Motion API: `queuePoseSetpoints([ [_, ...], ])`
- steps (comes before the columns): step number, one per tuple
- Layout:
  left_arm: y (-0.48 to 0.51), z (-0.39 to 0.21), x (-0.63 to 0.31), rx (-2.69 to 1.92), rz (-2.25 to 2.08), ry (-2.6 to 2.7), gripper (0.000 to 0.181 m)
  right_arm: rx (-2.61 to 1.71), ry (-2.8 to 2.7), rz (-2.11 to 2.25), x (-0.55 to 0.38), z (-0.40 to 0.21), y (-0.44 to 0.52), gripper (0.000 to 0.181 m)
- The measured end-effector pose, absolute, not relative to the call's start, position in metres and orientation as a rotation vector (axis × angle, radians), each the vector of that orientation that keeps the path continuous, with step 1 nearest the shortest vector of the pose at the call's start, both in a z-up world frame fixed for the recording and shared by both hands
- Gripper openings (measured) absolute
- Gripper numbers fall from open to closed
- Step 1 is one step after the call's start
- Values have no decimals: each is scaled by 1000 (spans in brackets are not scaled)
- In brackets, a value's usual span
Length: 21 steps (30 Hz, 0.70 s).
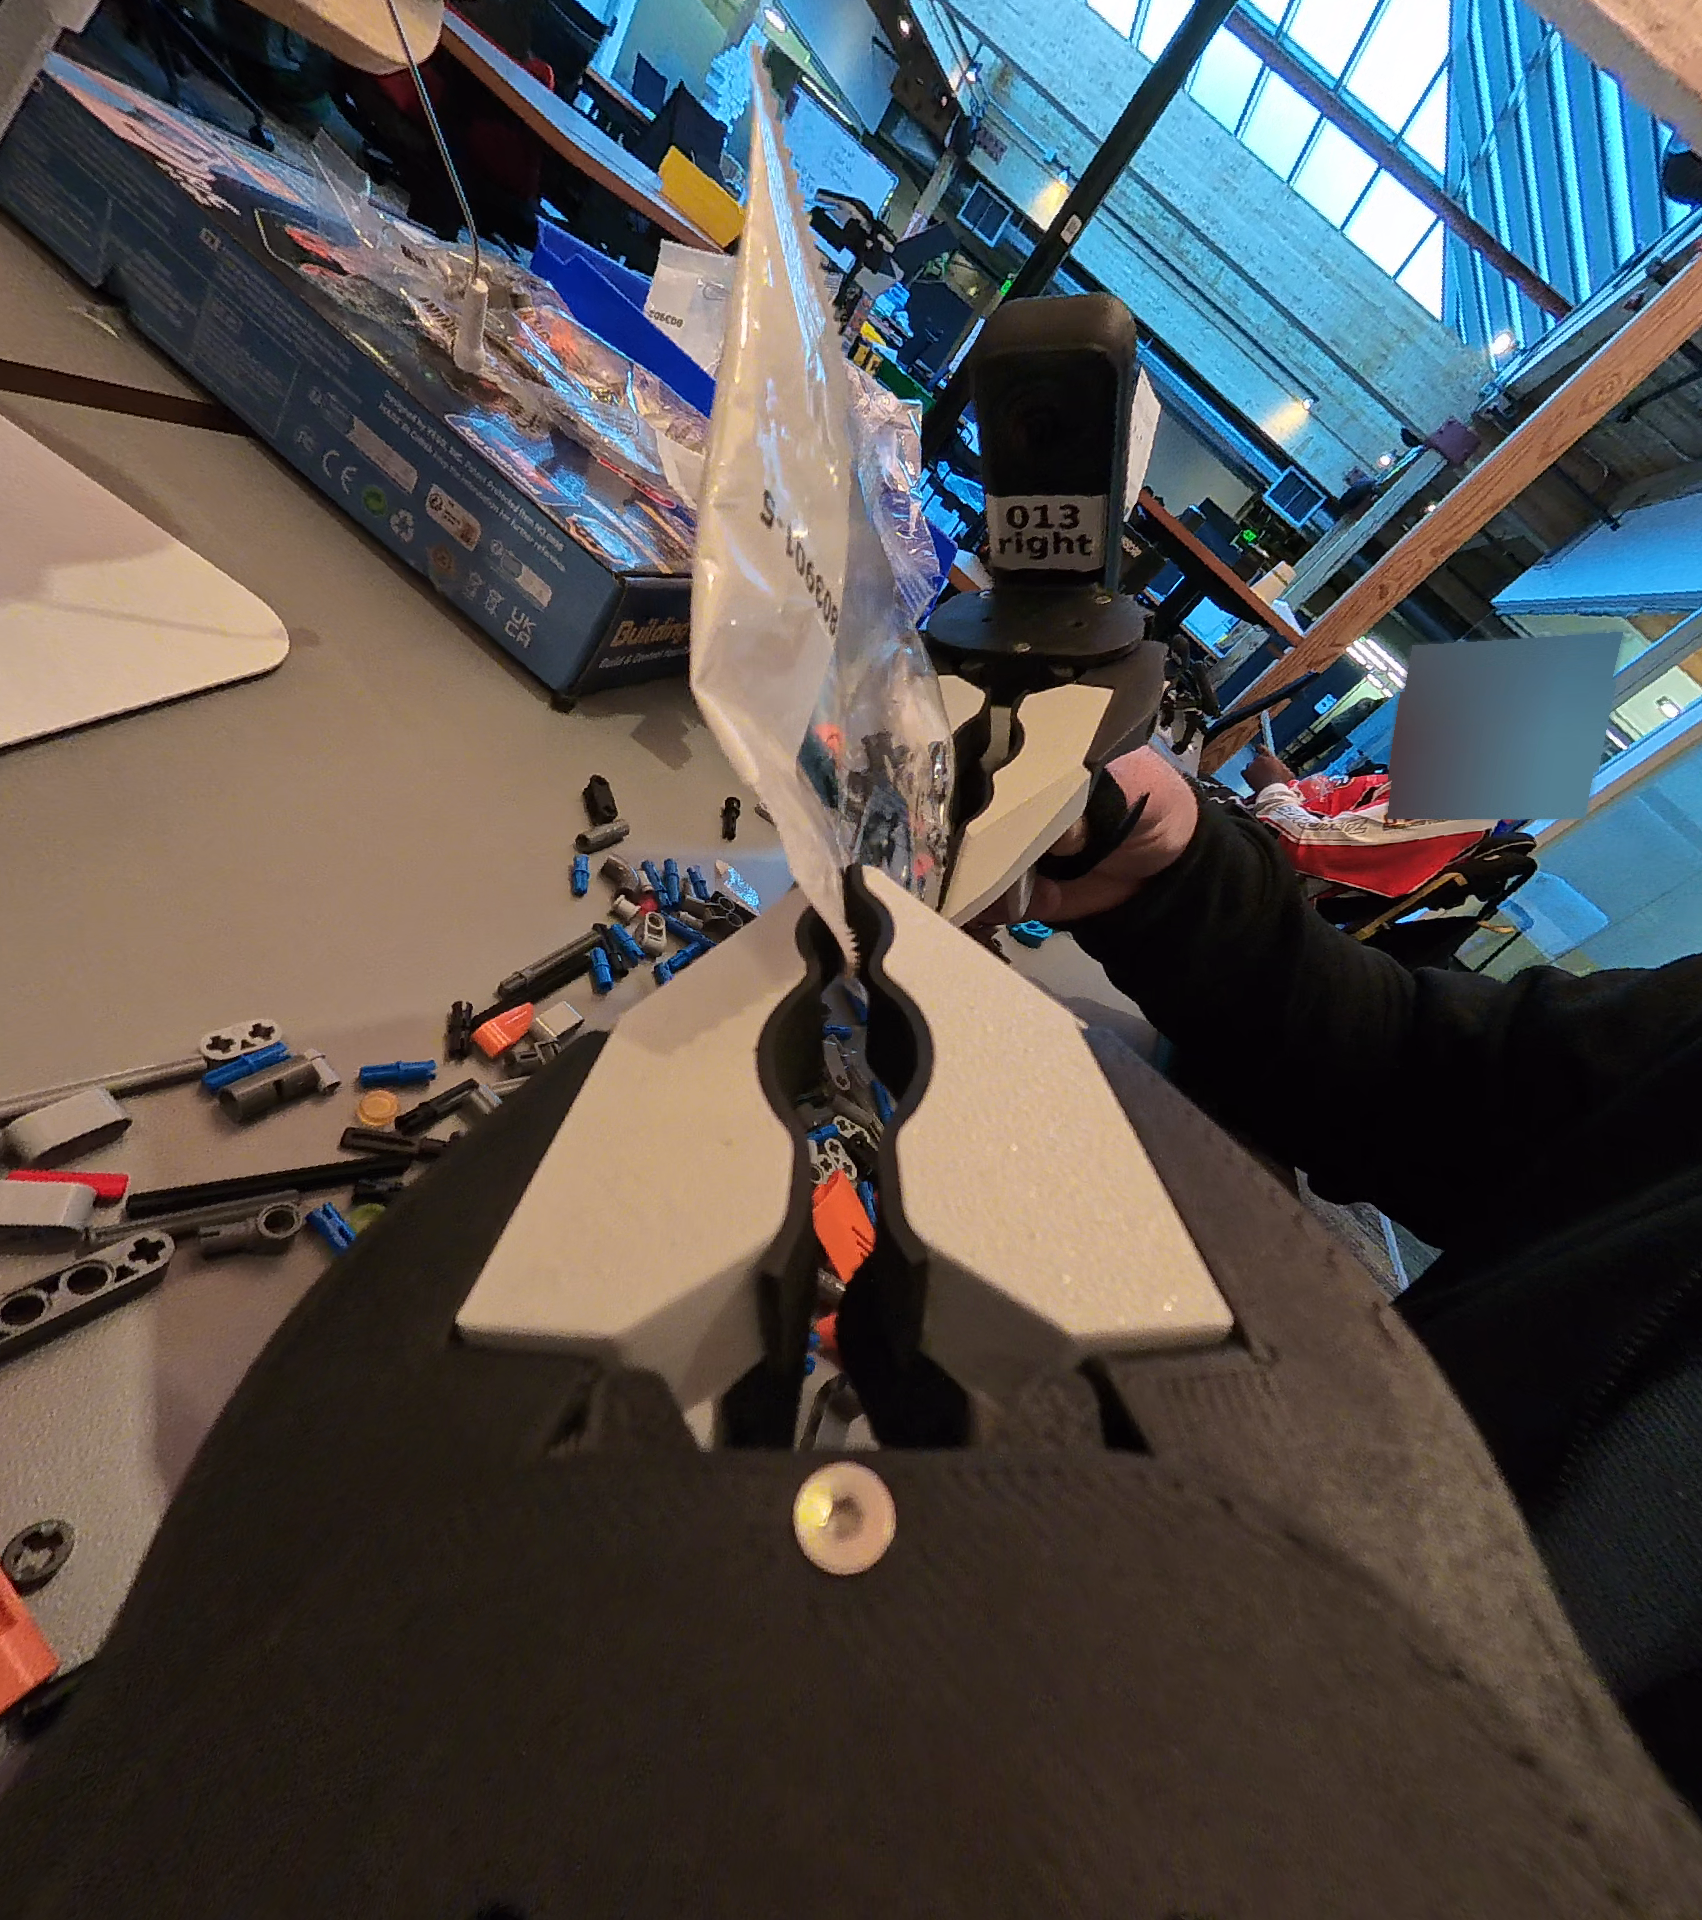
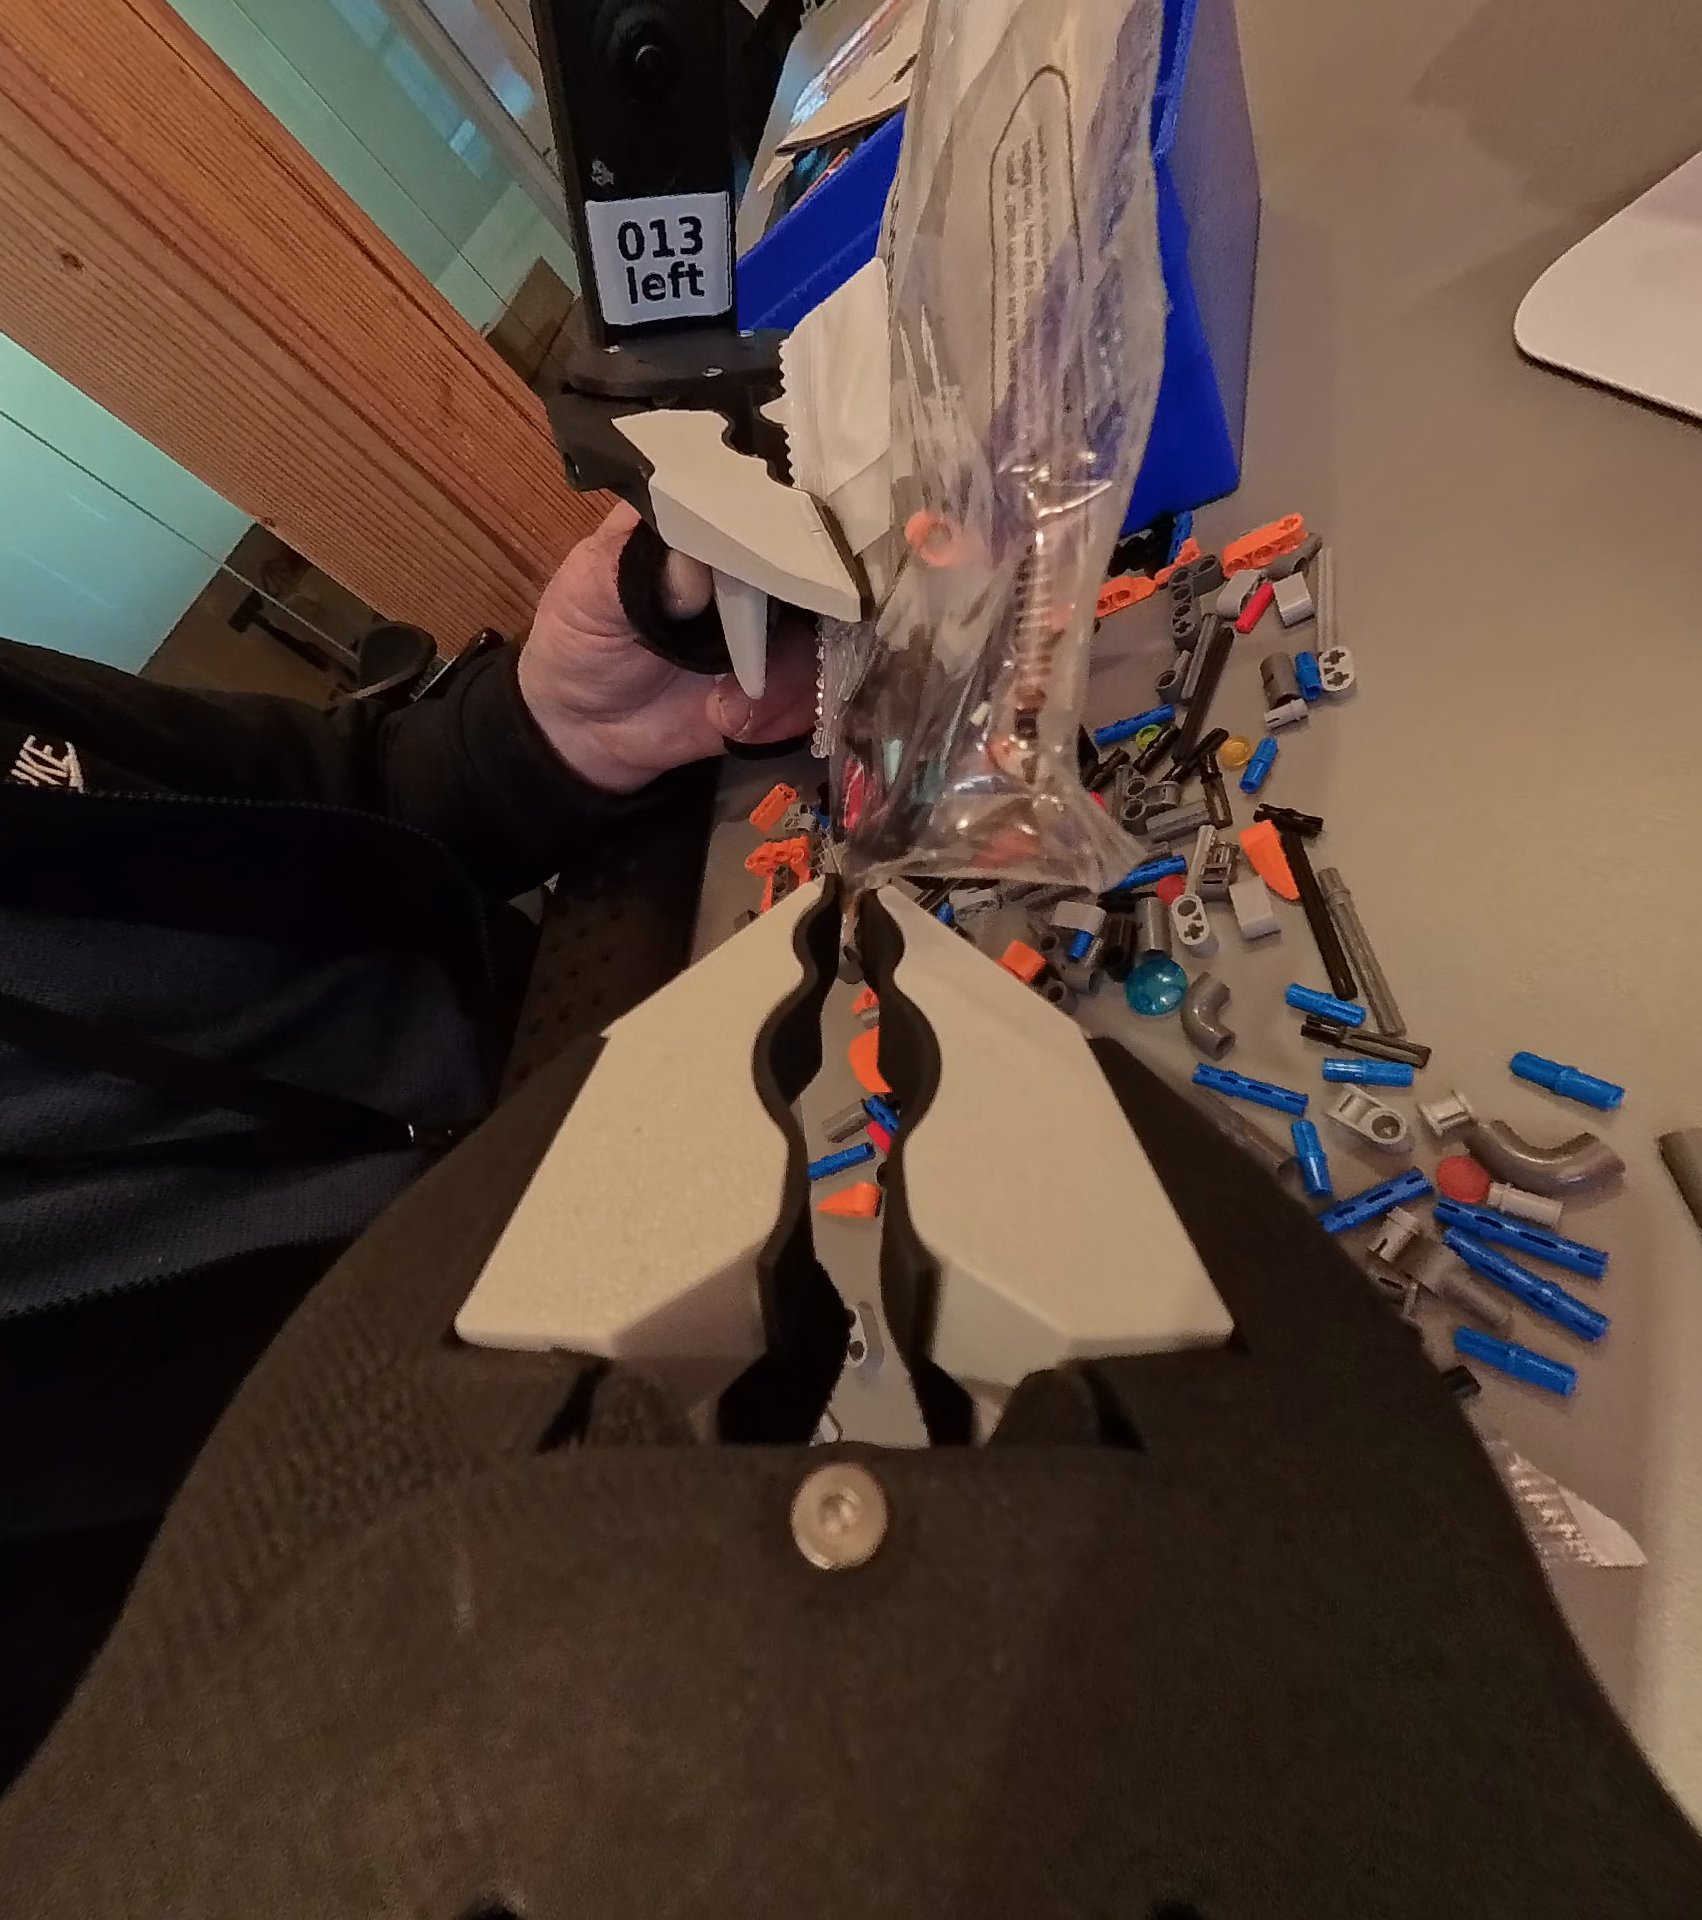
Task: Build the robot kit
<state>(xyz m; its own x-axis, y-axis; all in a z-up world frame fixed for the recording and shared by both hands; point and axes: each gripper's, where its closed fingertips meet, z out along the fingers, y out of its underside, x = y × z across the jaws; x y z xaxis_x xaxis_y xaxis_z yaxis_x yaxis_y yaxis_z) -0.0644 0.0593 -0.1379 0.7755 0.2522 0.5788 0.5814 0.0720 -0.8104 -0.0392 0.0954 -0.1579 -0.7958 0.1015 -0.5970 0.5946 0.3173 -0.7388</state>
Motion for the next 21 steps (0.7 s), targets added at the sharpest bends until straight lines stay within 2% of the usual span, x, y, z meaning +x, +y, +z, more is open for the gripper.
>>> queuePoseSetpoints([
  [21, 59, -134, -62, -1498, -291, -673, 2, 582, 2187, -1486, -37, -156, 98, 0],
])
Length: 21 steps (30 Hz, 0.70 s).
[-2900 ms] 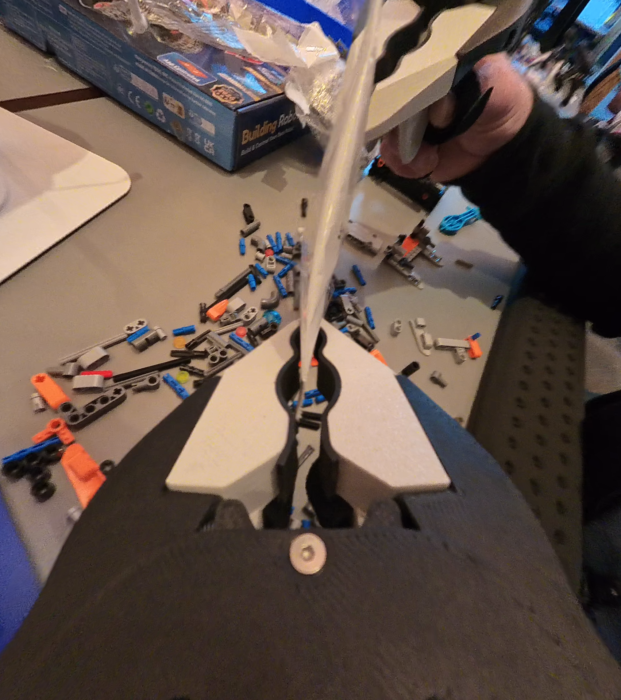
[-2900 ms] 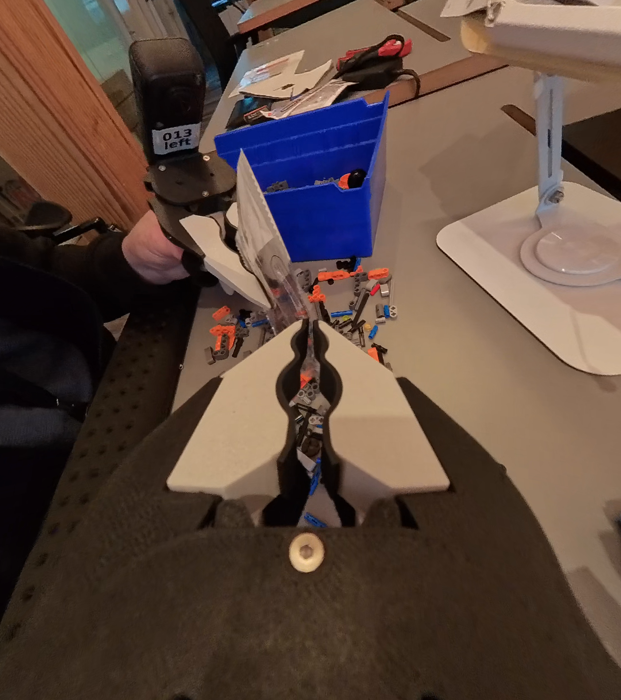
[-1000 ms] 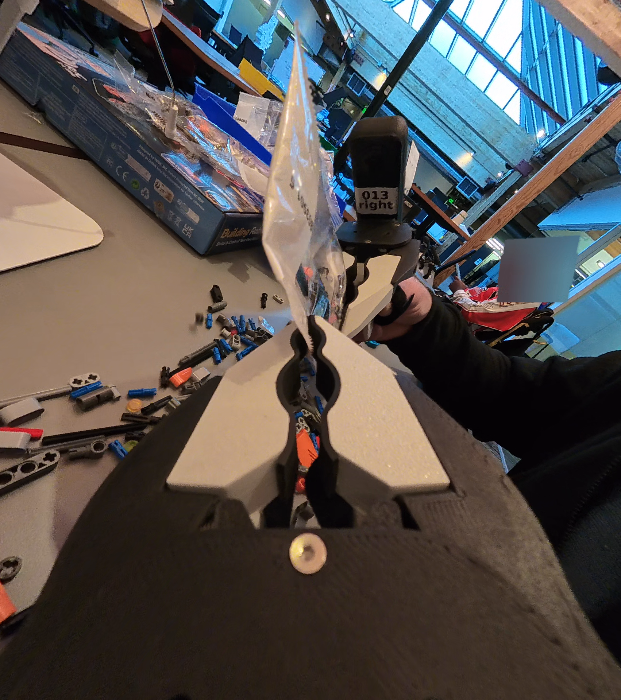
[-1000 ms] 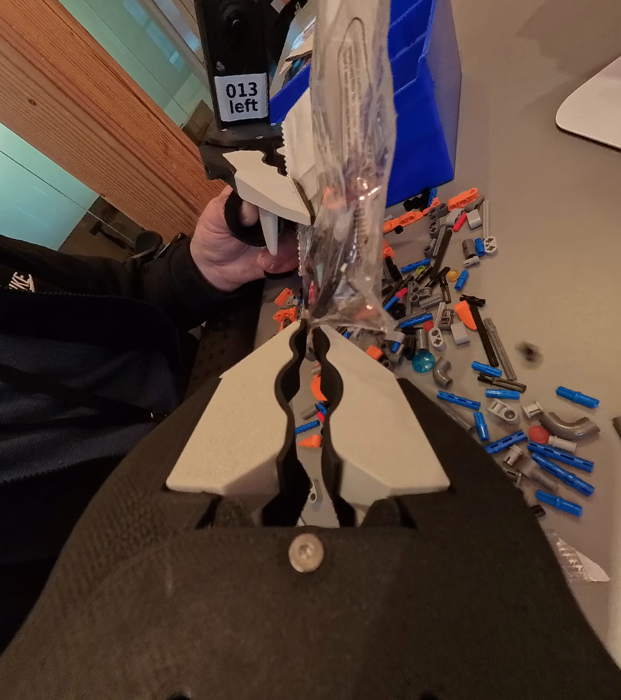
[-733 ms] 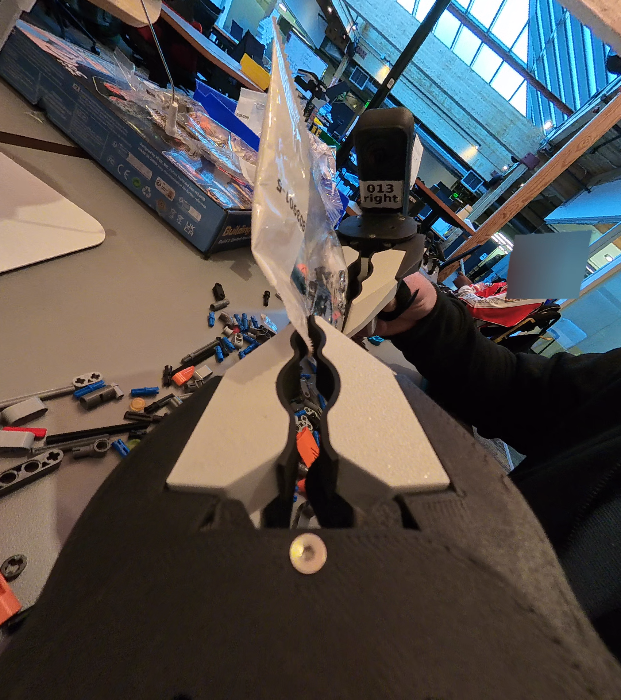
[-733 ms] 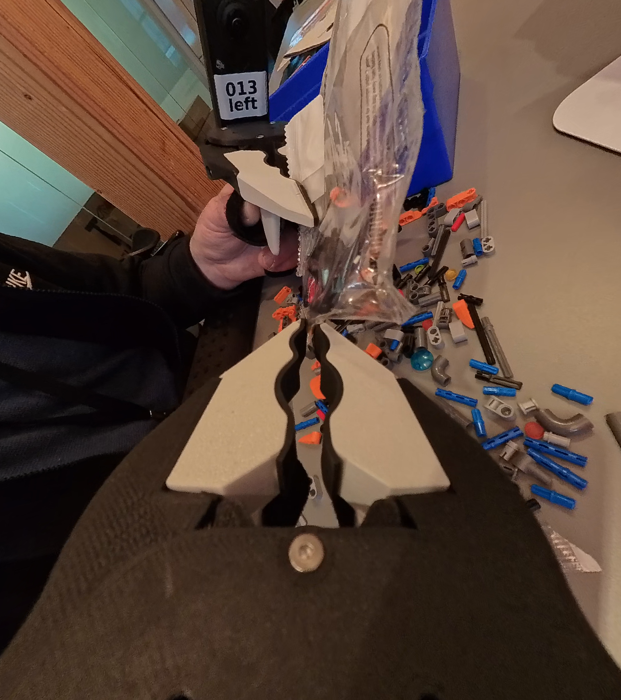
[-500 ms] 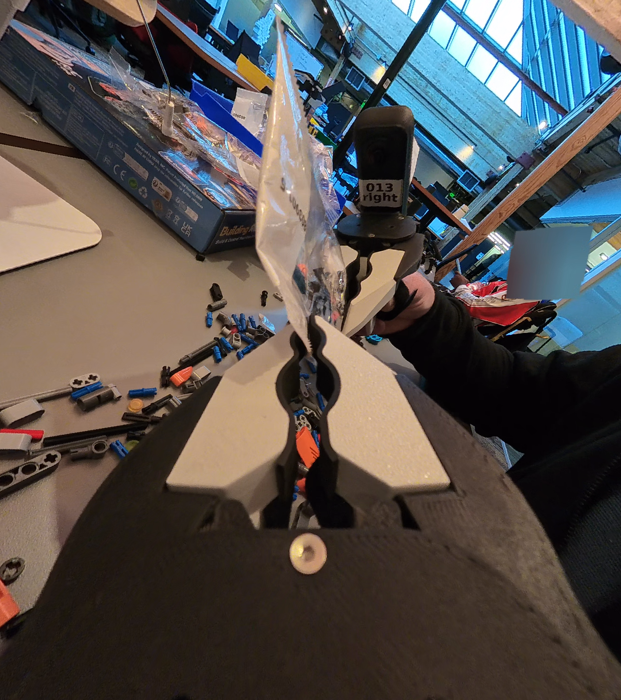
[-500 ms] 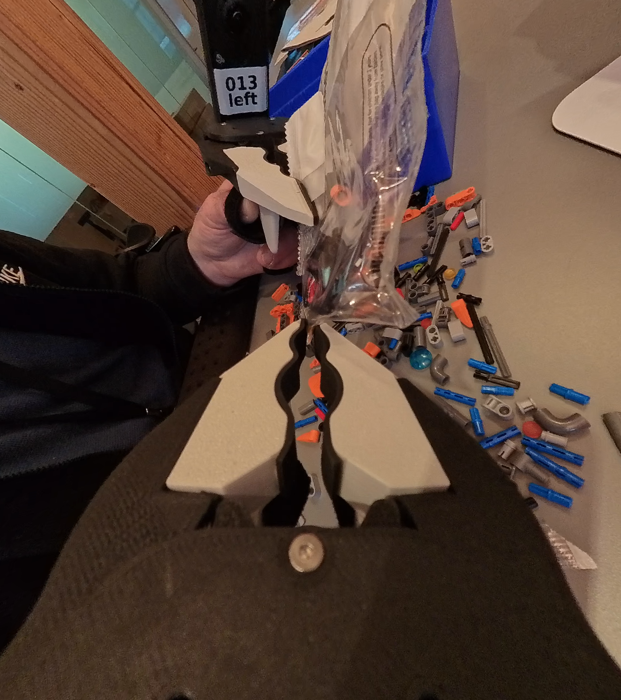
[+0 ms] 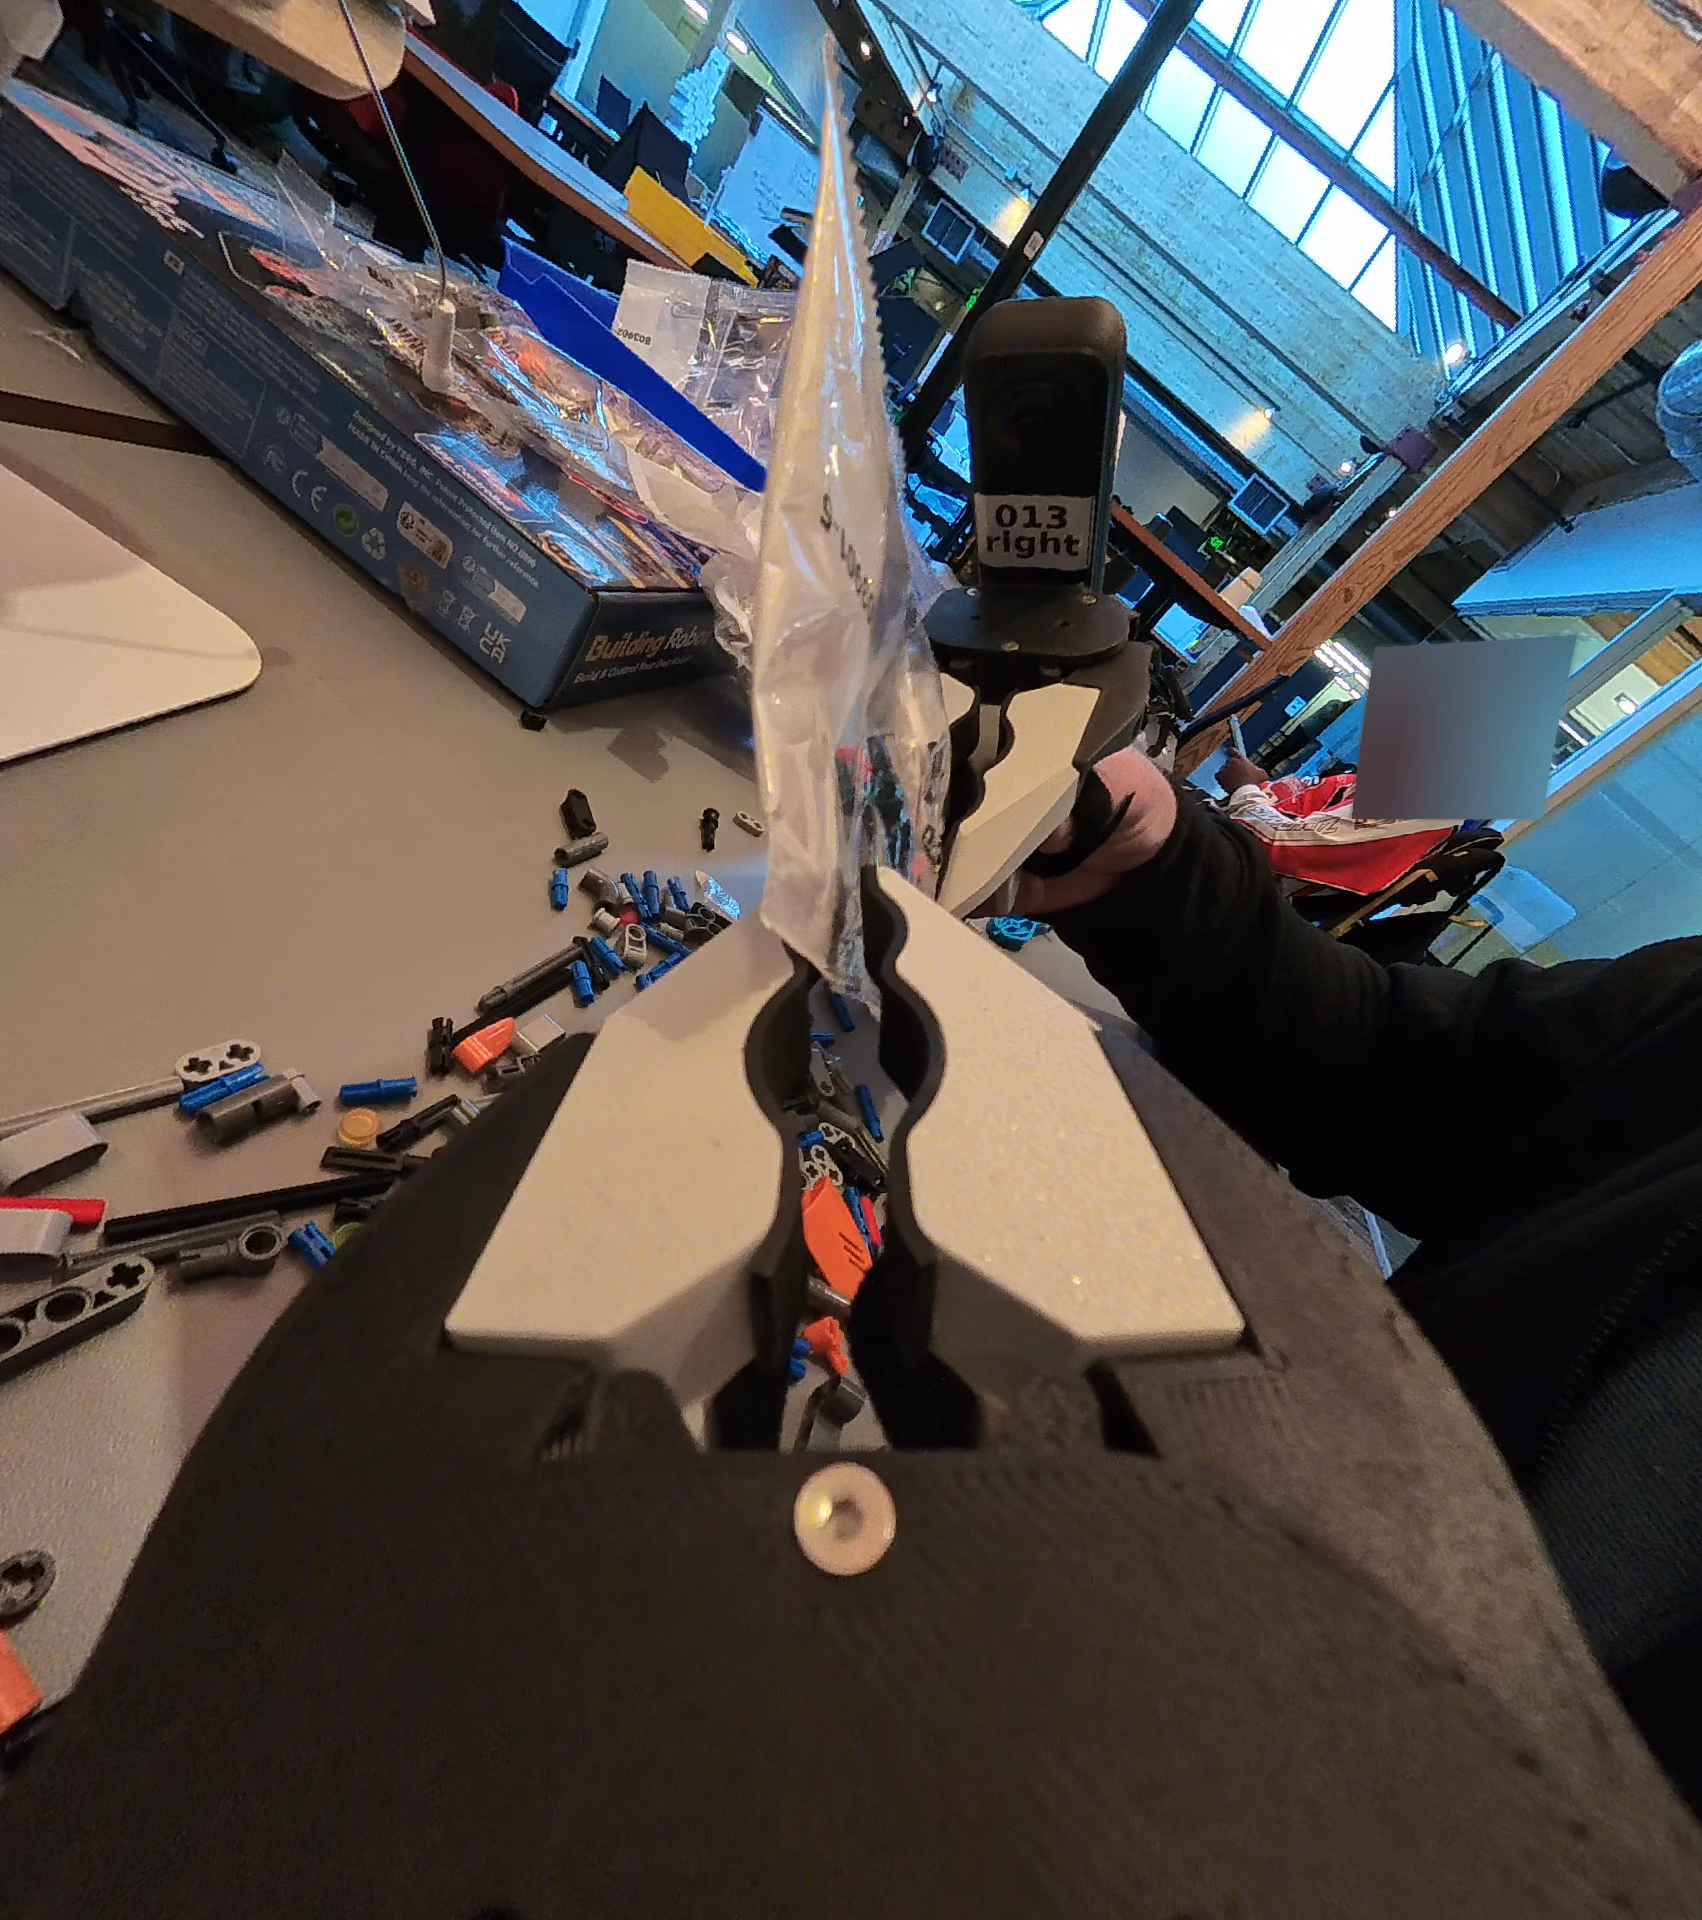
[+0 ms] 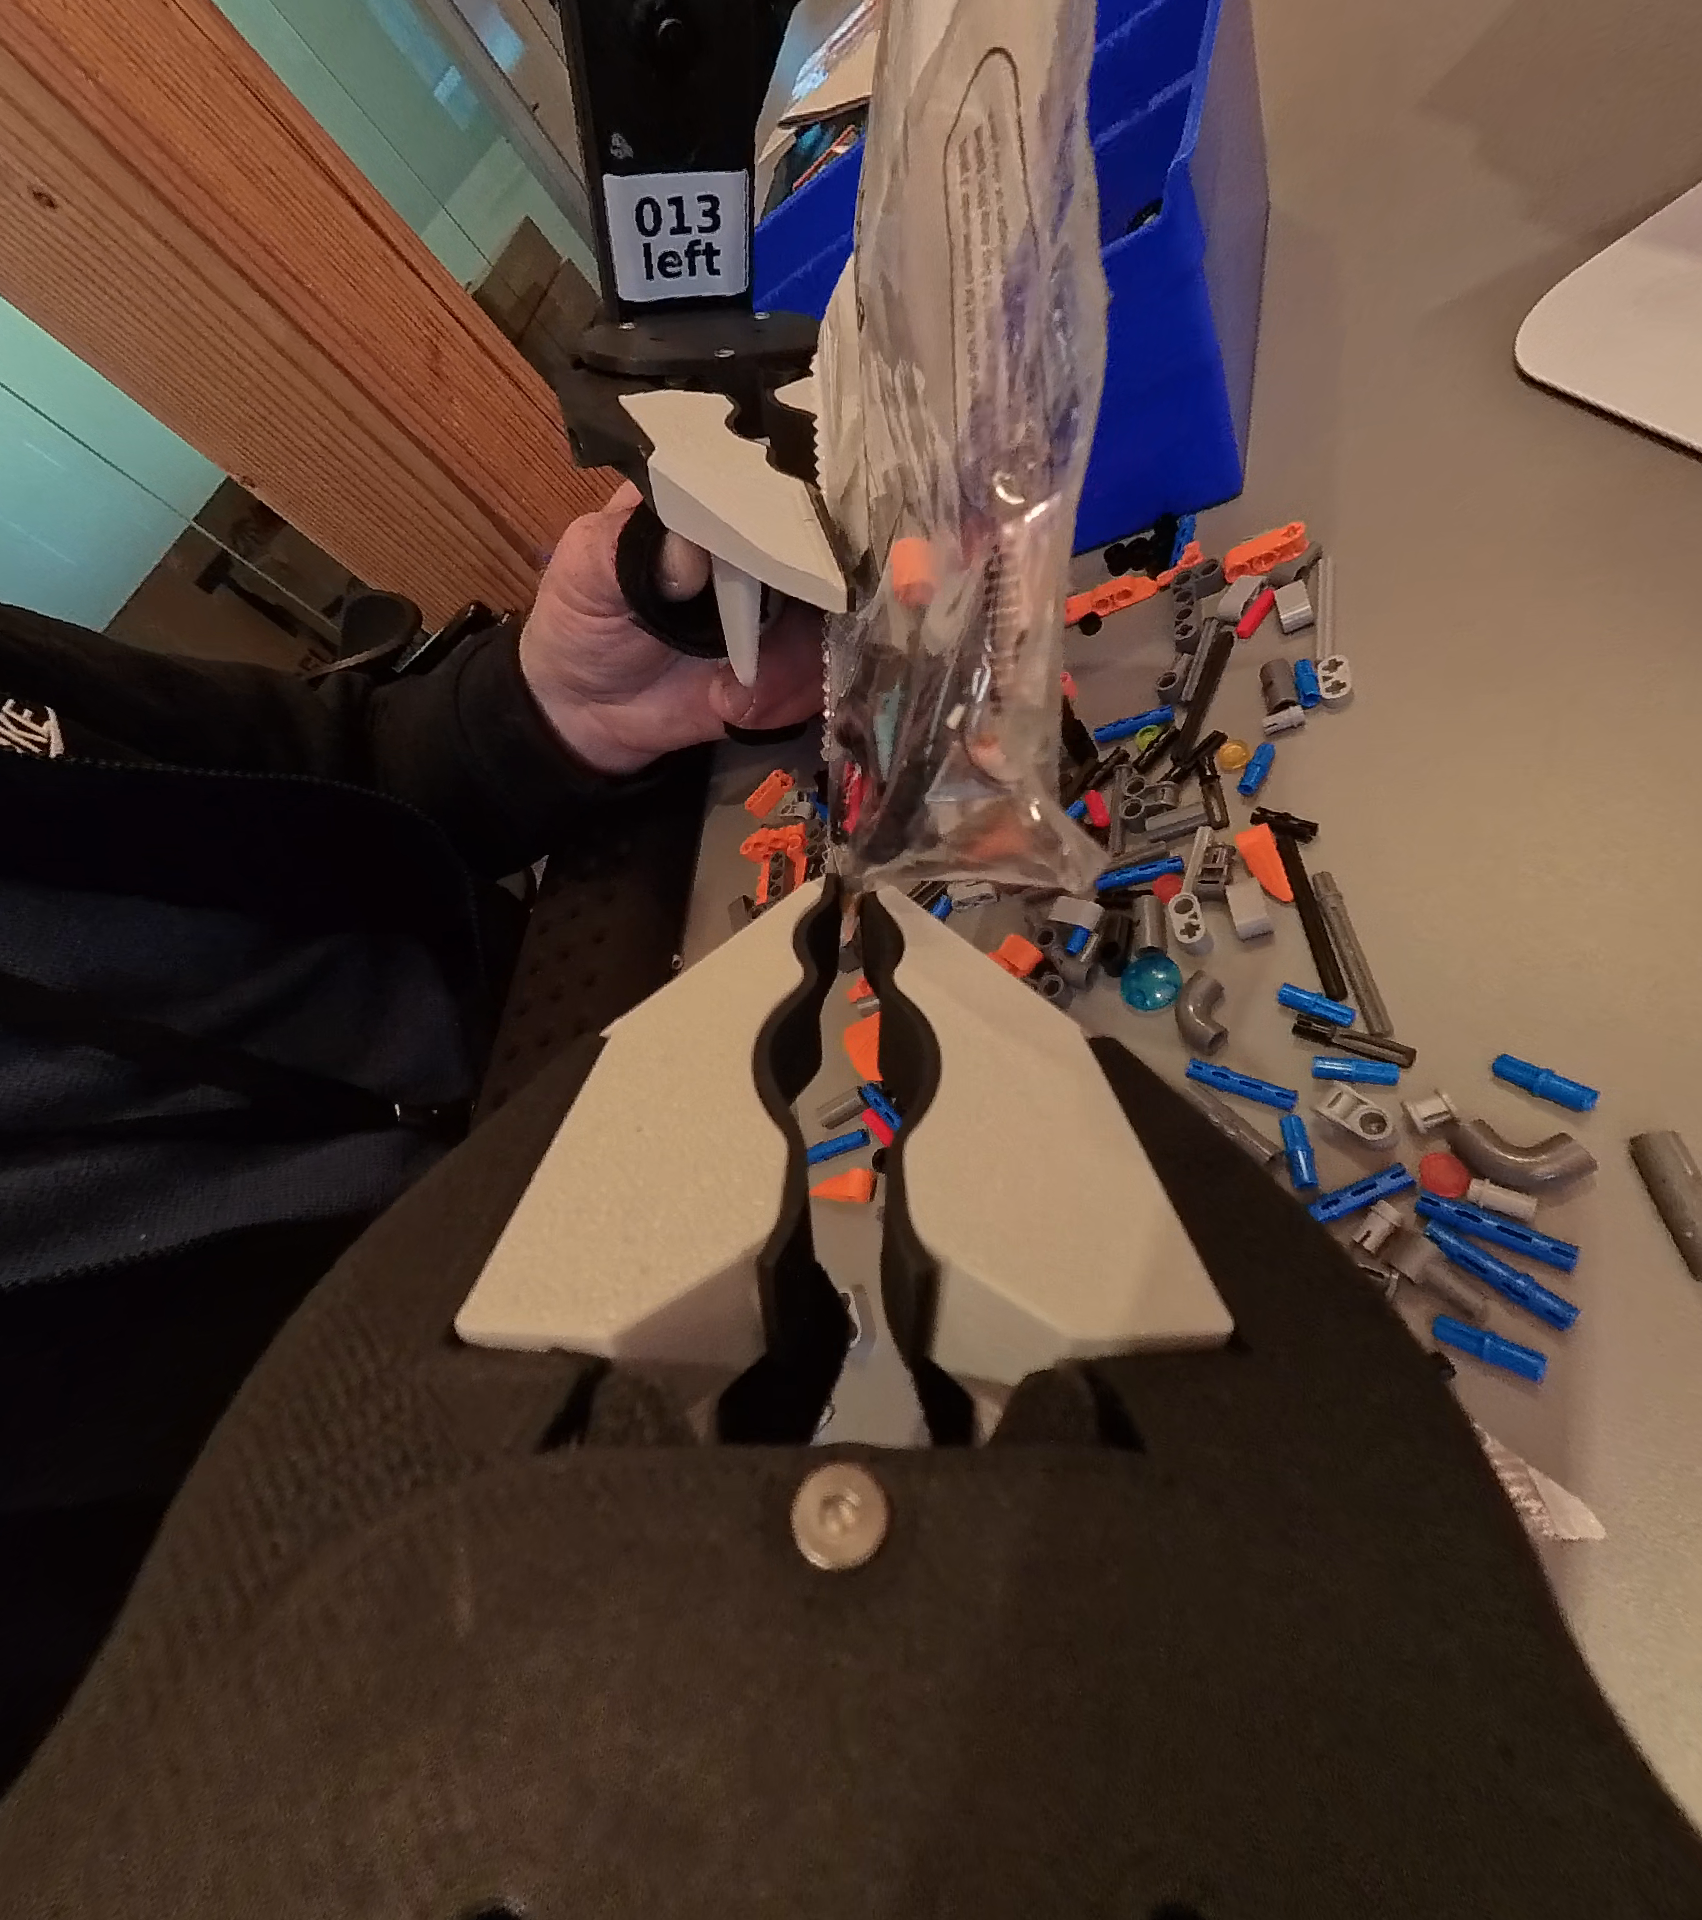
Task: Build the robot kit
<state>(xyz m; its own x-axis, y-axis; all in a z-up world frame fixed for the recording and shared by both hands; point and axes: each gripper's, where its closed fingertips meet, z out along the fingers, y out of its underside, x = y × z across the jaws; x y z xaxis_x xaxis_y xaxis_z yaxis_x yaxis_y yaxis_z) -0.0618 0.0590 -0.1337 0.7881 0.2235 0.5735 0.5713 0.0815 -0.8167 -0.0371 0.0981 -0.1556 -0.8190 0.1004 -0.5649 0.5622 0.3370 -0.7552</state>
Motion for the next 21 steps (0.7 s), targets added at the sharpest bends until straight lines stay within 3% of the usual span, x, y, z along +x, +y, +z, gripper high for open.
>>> queuePoseSetpoints([
  [21, 59, -135, -61, -1509, -287, -667, 0, 549, 2221, -1493, -34, -148, 106, 0],
])
